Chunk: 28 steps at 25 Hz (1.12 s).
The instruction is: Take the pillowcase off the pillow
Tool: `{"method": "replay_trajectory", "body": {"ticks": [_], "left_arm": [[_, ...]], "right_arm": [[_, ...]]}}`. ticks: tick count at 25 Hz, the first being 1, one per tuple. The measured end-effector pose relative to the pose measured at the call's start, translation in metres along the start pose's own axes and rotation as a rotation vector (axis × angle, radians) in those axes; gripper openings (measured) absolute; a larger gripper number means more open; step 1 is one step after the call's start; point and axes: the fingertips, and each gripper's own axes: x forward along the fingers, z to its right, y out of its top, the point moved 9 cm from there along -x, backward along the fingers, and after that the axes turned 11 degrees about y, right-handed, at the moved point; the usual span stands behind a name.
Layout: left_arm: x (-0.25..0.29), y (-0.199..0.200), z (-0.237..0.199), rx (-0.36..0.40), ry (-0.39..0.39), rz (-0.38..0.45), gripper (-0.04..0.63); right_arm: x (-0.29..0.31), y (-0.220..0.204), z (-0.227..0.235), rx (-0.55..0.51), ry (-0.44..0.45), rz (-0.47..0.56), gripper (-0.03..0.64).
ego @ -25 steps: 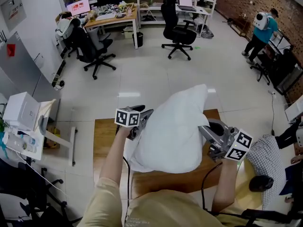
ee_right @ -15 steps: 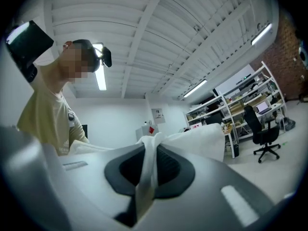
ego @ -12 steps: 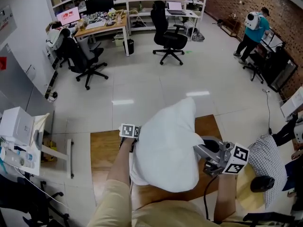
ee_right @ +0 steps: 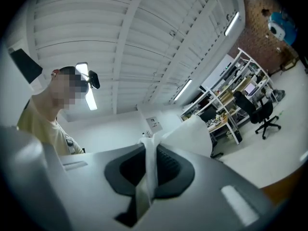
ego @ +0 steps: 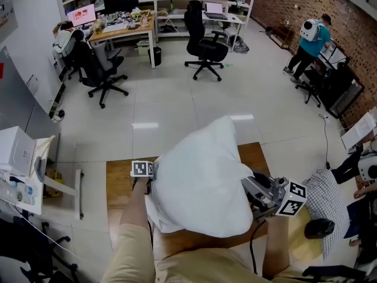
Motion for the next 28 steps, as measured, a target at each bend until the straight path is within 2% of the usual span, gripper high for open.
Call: {"method": "replay_trajectory", "body": {"ticks": [4,6,8,11,14,15,17,20,22,24,26,28], "left_arm": [[-0.055,0.020,0.003,-0.087,-0.105,0.108,0.232],[-0.089,0.017,0.005,-0.084,-0.151,0.165,0.261],[-0.134,0.006,0.010,-0.050,-0.179,0.212,0.292],[-0.188,-0.031,0.028,-0.047,-0.227,0.240,0.342],[-0.218,-0.088,0.059,-0.065,-0.250,0.195,0.392],[-0.224,-0.106,0.072,-0.057,-0.257,0.179,0.438],[-0.226,-0.138,0.097,-0.026,-0.261,0.154,0.465],[-0.216,-0.176,0.123,0.001,-0.226,0.113,0.462],[-0.207,-0.198,0.122,-0.073,-0.201,0.096,0.457],[-0.202,-0.206,0.123,-0.125,-0.202,0.093,0.415],[-0.195,-0.205,0.131,-0.088,-0.180,0.080,0.350],[-0.182,-0.206,0.138,-0.032,-0.124,0.042,0.244]], "right_arm": [[-0.001,0.010,-0.003,-0.067,0.010,-0.024,0.011],[-0.006,0.011,-0.002,-0.068,0.007,-0.016,0.011],[-0.010,0.007,-0.001,-0.066,0.006,0.002,0.010],[-0.019,0.007,0.005,-0.083,-0.047,0.023,0.011],[-0.032,0.010,0.012,-0.115,-0.120,0.012,0.011],[-0.035,0.011,0.013,-0.112,-0.124,0.015,0.011],[-0.038,0.014,0.014,-0.100,-0.112,0.027,0.011],[-0.033,0.014,0.013,-0.097,-0.088,0.032,0.011],[-0.026,0.012,0.012,-0.101,-0.078,0.020,0.012],[-0.025,0.013,0.010,-0.101,-0.069,0.010,0.012],[-0.030,0.017,0.008,-0.097,-0.066,0.011,0.012],[-0.034,0.020,0.006,-0.098,-0.068,0.017,0.012]]}}
